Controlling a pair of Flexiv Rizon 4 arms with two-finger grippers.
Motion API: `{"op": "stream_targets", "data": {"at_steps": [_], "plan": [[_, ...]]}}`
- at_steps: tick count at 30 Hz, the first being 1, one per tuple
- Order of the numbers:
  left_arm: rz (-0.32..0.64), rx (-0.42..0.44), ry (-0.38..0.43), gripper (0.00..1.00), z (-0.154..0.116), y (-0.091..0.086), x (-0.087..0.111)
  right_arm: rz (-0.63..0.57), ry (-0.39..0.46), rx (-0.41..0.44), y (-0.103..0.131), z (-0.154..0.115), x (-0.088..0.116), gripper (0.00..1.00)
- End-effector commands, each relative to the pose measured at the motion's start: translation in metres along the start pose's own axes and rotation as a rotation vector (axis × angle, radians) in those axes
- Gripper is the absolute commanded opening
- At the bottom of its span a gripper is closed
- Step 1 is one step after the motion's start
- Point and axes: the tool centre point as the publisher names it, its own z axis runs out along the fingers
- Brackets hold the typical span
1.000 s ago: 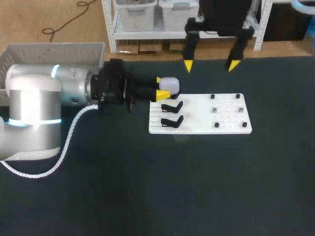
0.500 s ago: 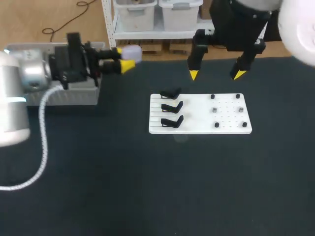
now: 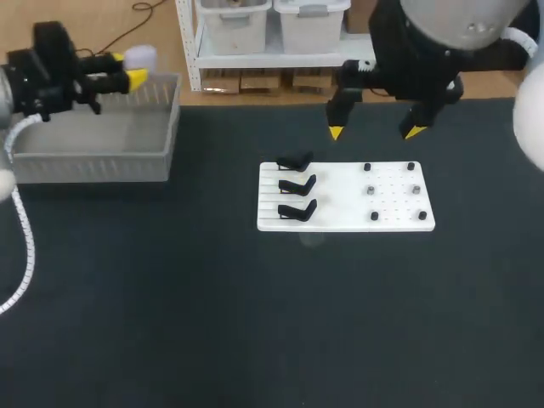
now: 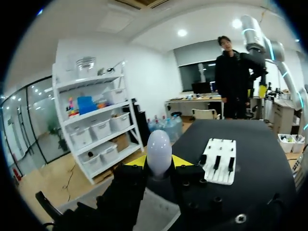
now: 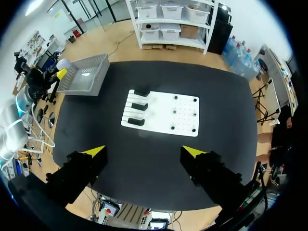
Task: Pick up each earbud case from the left stands, insert the matching earbuds, close the lid, and place the case in the box.
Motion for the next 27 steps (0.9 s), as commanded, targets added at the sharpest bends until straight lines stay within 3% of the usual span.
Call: {"op": "stream_targets", "data": {"at_steps": [1, 10, 16, 21, 23, 24, 27], "plan": [[-0.031, -0.188, 0.024, 0.00, 0.012, 0.036, 0.028, 0.001, -0.040, 0.000, -0.001, 0.000, 0.003, 1.00], [-0.076, -0.244, 0.116, 0.00, 0.022, 0.090, 0.079, 0.001, -0.040, 0.000, -0.001, 0.000, 0.003, 1.00], [-0.106, -0.258, 0.152, 0.00, 0.025, 0.107, 0.100, 0.001, -0.040, 0.000, -0.001, 0.000, 0.003, 1.00], [-0.133, -0.262, 0.183, 0.00, 0.024, 0.110, 0.115, 0.001, -0.040, 0.000, -0.001, 0.000, 0.003, 1.00], [-0.149, -0.257, 0.185, 0.44, 0.023, 0.110, 0.117, 0.001, -0.040, 0.000, -0.001, 0.000, 0.003, 1.00], [-0.157, -0.249, 0.185, 0.98, 0.023, 0.111, 0.117, 0.001, -0.040, 0.000, -0.001, 0.000, 0.003, 1.00], [-0.162, -0.254, 0.185, 1.00, 0.020, 0.111, 0.117, 0.001, -0.040, 0.000, -0.001, 0.000, 0.003, 1.00]]}}
